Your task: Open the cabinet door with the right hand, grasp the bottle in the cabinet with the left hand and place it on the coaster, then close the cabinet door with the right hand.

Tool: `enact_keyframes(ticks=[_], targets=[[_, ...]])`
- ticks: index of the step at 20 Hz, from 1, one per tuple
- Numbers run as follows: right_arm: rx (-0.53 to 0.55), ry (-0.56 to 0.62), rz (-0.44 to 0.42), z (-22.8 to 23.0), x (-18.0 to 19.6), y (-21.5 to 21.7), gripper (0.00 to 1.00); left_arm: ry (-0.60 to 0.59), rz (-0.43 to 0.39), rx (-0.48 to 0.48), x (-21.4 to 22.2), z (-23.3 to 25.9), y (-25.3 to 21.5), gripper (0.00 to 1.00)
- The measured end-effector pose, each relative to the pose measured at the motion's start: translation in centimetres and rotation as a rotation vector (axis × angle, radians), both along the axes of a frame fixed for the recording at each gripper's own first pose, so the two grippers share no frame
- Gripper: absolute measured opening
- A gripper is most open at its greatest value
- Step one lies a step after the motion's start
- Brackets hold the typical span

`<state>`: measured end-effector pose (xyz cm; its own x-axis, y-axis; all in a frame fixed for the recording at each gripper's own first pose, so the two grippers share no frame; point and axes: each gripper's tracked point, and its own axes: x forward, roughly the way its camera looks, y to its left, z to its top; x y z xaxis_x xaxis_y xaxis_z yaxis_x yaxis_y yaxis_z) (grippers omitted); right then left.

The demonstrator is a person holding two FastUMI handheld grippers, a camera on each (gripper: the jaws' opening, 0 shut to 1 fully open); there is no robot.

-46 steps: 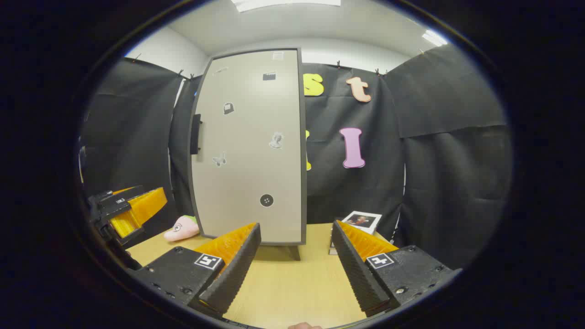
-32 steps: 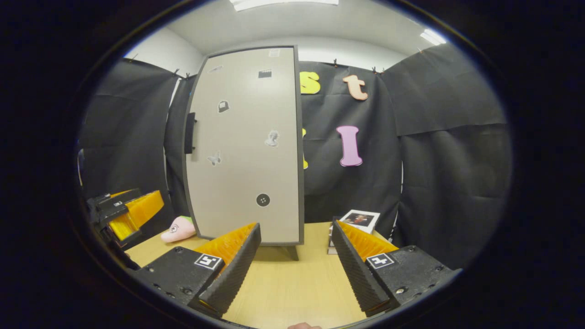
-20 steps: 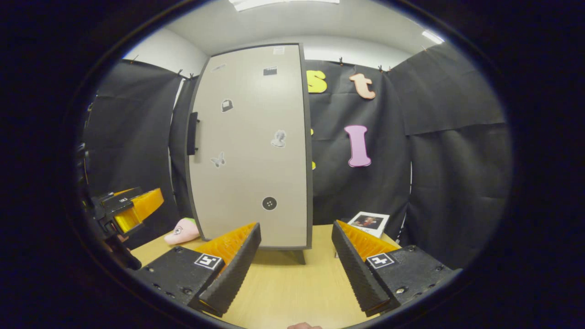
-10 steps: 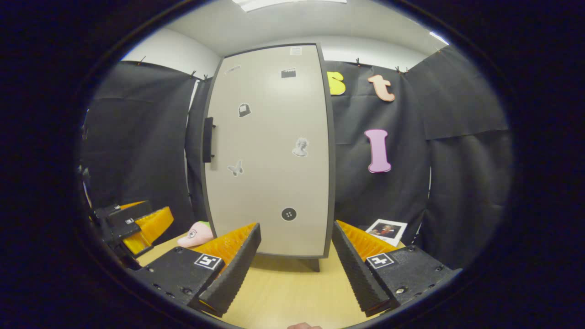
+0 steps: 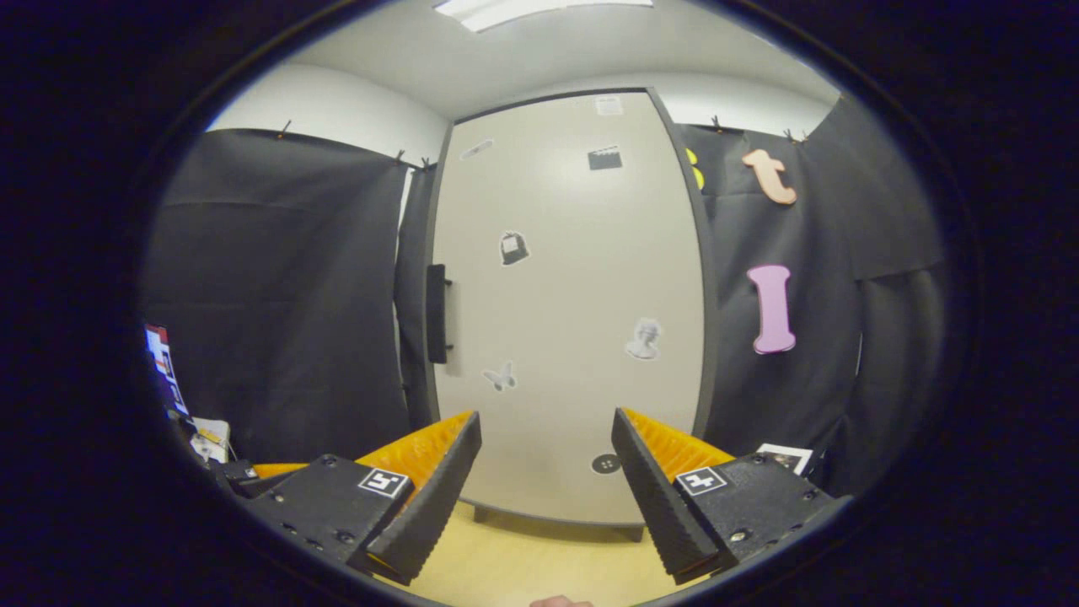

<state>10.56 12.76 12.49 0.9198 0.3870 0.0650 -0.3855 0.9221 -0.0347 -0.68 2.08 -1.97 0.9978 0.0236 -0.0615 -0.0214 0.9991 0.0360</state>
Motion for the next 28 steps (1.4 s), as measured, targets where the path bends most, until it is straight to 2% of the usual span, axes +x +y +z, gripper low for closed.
enact_keyframes(ticks=[3,9,16,17,18,21,23,27,28], targets=[[-0.038,-0.027,0.056,2.3,1.9,3.4,1.0,0.005,0.002,0.026,-0.8,-0.2,0.0,0.95],[-0.041,-0.035,0.139,3.9,5.9,9.6,1.0,-0.003,0.023,0.065,-2.0,-0.1,0.7,0.95],[-0.057,0.004,0.17,5.1,10.9,15.3,1.0,-0.004,0.055,0.076,-2.5,-0.1,2.4,0.96],[-0.065,0.011,0.169,5.1,11.5,15.8,0.99,-0.006,0.061,0.08,-2.6,-0.1,2.6,1.0],[-0.071,0.016,0.171,5.1,11.9,16.3,1.0,-0.008,0.068,0.084,-2.5,-0.1,2.9,0.96],[-0.078,0.004,0.177,5.3,12.7,17.6,1.0,-0.007,0.086,0.082,-2.5,0.0,3.7,0.96],[-0.091,-0.005,0.165,5.4,13.1,17.9,0.95,-0.002,0.095,0.08,-2.5,-0.1,4.1,0.97],[-0.089,-0.007,0.188,5.6,13.3,18.9,0.79,0.008,0.103,0.082,-2.3,-0.4,4.6,0.96],[-0.082,-0.003,0.193,5.6,13.5,19.2,0.72,0.009,0.103,0.082,-2.1,-0.5,4.6,1.0]])
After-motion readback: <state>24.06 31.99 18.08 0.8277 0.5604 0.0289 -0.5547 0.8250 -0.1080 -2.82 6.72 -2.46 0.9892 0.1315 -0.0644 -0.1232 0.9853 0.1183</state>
